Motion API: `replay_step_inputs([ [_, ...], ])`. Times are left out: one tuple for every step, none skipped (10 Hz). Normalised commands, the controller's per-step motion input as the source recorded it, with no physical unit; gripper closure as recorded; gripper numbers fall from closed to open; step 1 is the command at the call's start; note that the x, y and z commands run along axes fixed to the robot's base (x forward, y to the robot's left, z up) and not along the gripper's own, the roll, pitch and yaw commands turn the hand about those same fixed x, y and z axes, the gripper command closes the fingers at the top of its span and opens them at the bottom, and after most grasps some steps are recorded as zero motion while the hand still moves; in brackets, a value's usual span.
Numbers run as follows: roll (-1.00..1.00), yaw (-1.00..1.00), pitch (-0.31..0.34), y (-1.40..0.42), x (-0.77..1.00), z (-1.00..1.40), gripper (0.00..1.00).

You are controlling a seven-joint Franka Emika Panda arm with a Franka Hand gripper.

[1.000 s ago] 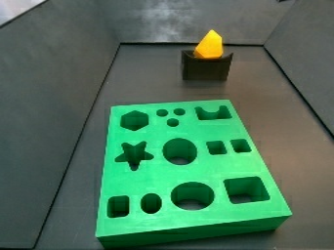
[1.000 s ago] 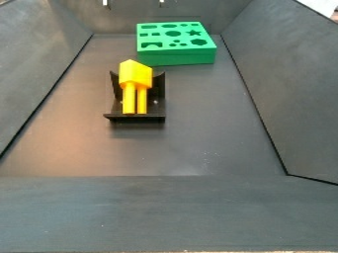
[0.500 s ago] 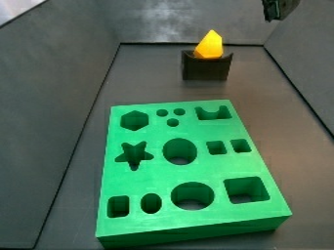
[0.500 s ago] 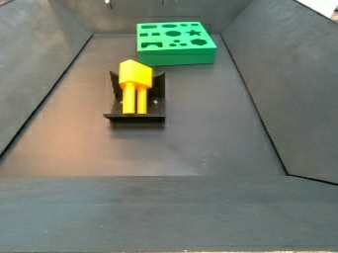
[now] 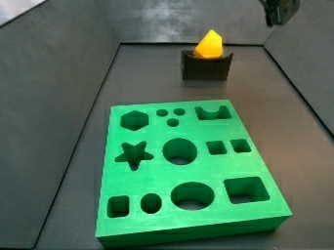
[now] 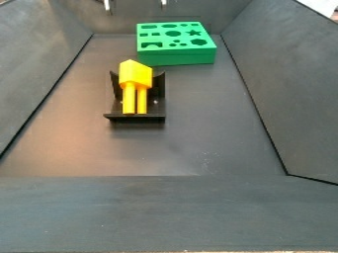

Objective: Pick up the 3 prong object. Move up. Rotate the 3 prong object. Place the 3 prong object on the fixture. Regrasp the 3 prong object. Move to above the board. Insert the 3 prong object.
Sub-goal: Regrasp the 3 prong object.

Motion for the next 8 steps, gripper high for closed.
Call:
replay_step_inputs([
  [0.06, 0.19, -0.102, 0.06, 0.08, -1.0, 0.0],
  [0.07, 0.15, -0.128, 0.06, 0.08, -1.0, 0.0],
  [0.07, 0.09, -0.147, 0.05, 0.09, -1.0, 0.0],
  [0.07, 0.06, -0.15, 0.05, 0.09, -1.0, 0.0],
  [0.06, 0.01, -0.137, 0.04, 0.09, -1.0, 0.0],
  [0.07, -0.02, -0.121, 0.04, 0.1, -1.0, 0.0],
  [0.06, -0.04, -0.093, 0.03, 0.1, -1.0, 0.0],
  [0.06, -0.06, -0.059, 0.03, 0.11, -1.0, 0.0],
])
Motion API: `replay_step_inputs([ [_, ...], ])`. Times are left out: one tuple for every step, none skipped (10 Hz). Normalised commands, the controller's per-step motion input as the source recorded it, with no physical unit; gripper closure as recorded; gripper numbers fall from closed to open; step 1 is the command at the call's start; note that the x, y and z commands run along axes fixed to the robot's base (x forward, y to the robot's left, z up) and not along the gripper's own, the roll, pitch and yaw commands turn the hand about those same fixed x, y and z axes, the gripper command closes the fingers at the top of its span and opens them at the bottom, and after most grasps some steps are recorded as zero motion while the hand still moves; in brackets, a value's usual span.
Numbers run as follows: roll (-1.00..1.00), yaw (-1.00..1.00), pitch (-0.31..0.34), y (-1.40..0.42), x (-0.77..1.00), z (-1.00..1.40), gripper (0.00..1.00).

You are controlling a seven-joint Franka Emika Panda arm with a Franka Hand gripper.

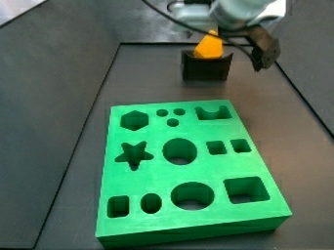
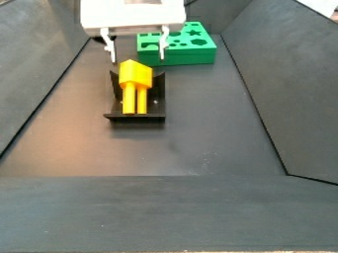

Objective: Pick up the 3 prong object. Move up. Rotate the 3 prong object. Place the 3 prong object on the fixture. Regrasp the 3 prong object. Move to above the board. Insert the 3 prong object.
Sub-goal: Regrasp the 3 prong object.

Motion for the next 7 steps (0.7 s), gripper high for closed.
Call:
replay_step_inputs([
  [0.06, -0.05, -0.031, 0.02, 0.11, -0.96, 0.0],
  [0.06, -0.05, -0.011, 0.01, 0.1, -0.86, 0.0],
  [0.05, -0.03, 0.03, 0.0, 0.09, -0.62, 0.0],
  [0.05, -0.02, 0.044, 0.0, 0.09, -0.53, 0.0],
  [0.06, 0.01, 0.054, -0.01, 0.09, -0.36, 0.0],
  [0.06, 0.03, 0.062, -0.01, 0.07, -0.25, 0.0],
  [0.06, 0.04, 0.059, -0.03, 0.02, -0.19, 0.0],
])
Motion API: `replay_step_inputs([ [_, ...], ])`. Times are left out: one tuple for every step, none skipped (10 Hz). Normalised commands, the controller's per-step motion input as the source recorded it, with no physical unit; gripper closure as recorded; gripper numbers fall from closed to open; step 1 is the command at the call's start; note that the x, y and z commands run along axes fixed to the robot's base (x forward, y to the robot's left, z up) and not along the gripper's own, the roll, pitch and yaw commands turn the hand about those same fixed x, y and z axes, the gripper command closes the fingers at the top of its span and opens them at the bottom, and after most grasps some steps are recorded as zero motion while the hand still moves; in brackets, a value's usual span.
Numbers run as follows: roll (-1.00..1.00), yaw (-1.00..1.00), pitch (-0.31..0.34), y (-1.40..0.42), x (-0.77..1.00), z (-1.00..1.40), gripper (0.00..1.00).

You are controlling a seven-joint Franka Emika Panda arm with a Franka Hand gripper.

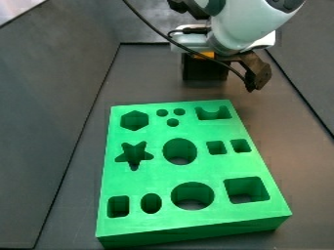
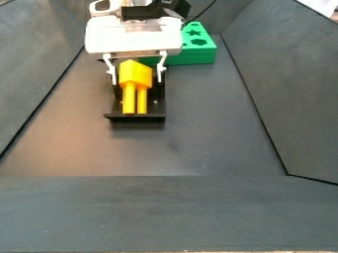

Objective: Pick up the 3 prong object. Move up. Rotate the 3 prong object. Place the 3 prong object on the fixture. Regrasp the 3 prong object. Move to above the board. Insert the 3 prong object.
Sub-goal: Regrasp the 3 prong object, then move to above the board.

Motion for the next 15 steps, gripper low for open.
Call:
replay_step_inputs([
  [0.06, 0.05, 0.057, -0.03, 0.02, -0.19, 0.0],
  [0.06, 0.05, 0.057, -0.03, 0.02, -0.19, 0.0],
  [0.06, 0.06, 0.057, -0.03, 0.02, -0.19, 0.0],
  [0.0, 0.0, 0.0, 0.0, 0.0, 0.0, 1.0],
  [-0.22, 0.03, -0.011, -0.13, -0.16, 1.0, 1.0],
  [-0.22, 0.03, -0.011, -0.12, -0.16, 1.0, 1.0],
  [-0.19, 0.01, -0.021, -0.11, -0.16, 1.0, 1.0],
  [-0.17, 0.01, -0.031, -0.1, -0.15, 1.0, 1.0],
  [-0.14, 0.0, -0.036, -0.1, -0.15, 1.0, 1.0],
  [-0.11, -0.02, -0.037, -0.09, -0.15, 1.0, 1.0],
  [-0.09, -0.02, -0.034, -0.09, -0.14, 1.0, 1.0],
  [-0.08, -0.03, -0.024, -0.08, -0.14, 1.0, 1.0],
  [-0.08, -0.04, -0.013, -0.07, -0.14, 1.0, 1.0],
  [-0.07, -0.04, 0.0, -0.07, -0.13, 1.0, 1.0],
  [-0.07, -0.04, 0.007, -0.06, -0.13, 1.0, 1.0],
])
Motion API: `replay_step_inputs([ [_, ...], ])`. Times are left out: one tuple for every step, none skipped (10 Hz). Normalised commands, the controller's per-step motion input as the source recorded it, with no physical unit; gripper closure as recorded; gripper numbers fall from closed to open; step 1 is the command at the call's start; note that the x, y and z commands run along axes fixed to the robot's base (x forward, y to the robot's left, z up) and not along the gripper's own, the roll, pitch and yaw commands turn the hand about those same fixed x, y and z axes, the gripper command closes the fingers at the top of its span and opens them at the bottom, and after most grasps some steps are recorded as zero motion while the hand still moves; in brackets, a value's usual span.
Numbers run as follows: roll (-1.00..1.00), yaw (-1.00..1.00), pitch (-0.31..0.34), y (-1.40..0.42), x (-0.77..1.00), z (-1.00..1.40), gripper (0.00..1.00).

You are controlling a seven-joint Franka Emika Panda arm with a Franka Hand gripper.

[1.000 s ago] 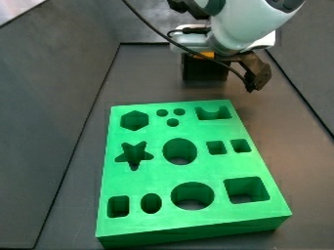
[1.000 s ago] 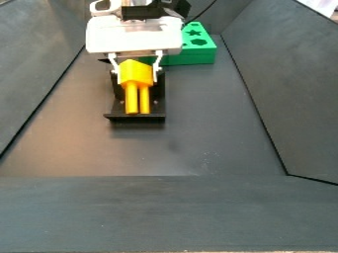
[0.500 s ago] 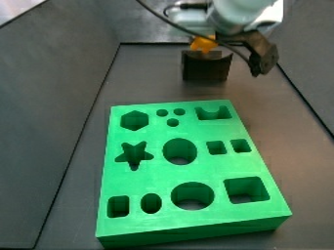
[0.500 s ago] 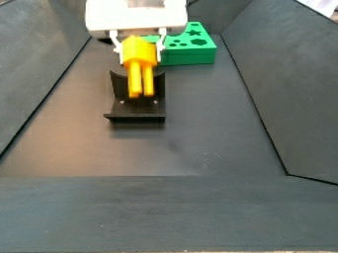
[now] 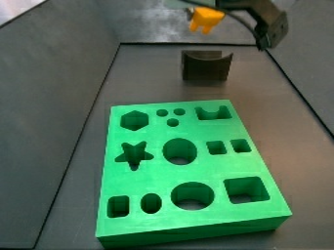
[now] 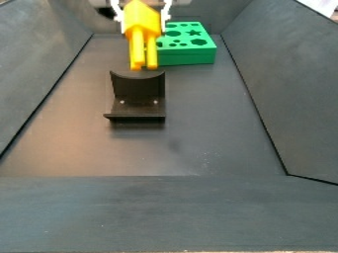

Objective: Pick up the 3 prong object. Move up. Rotate the 3 prong object. Place the 3 prong object on the fixture. Regrasp the 3 prong object. Move to above the board. Insert the 3 prong object.
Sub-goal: Move to above the board.

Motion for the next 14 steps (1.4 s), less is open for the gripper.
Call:
replay_step_inputs([
  [-0.07, -0.03, 0.019, -0.05, -0.13, 1.0, 1.0],
  [-0.06, -0.02, 0.031, -0.05, -0.13, 1.0, 1.0],
  [-0.06, -0.01, 0.037, -0.04, -0.12, 1.0, 1.0],
  [-0.06, -0.01, 0.042, -0.04, -0.12, 1.0, 1.0],
  [-0.06, 0.0, 0.051, -0.03, -0.11, 1.0, 1.0],
  [-0.05, 0.01, 0.052, -0.03, -0.11, 1.0, 1.0],
  [-0.06, 0.02, 0.048, -0.02, -0.1, 1.0, 1.0],
  [-0.06, 0.02, 0.048, -0.02, -0.1, 1.0, 1.0],
  [-0.06, 0.02, 0.047, -0.01, -0.08, 0.87, 1.0],
  [-0.06, 0.03, 0.044, -0.01, -0.06, 0.72, 1.0],
  [-0.06, 0.03, 0.054, 0.0, -0.03, 0.5, 1.0],
  [-0.06, 0.03, 0.071, 0.0, -0.01, 0.29, 1.0],
  [-0.05, 0.03, 0.08, -0.01, -0.01, 0.18, 1.0],
  [-1.0, -0.12, 0.002, -1.0, -0.4, 0.14, 1.0],
])
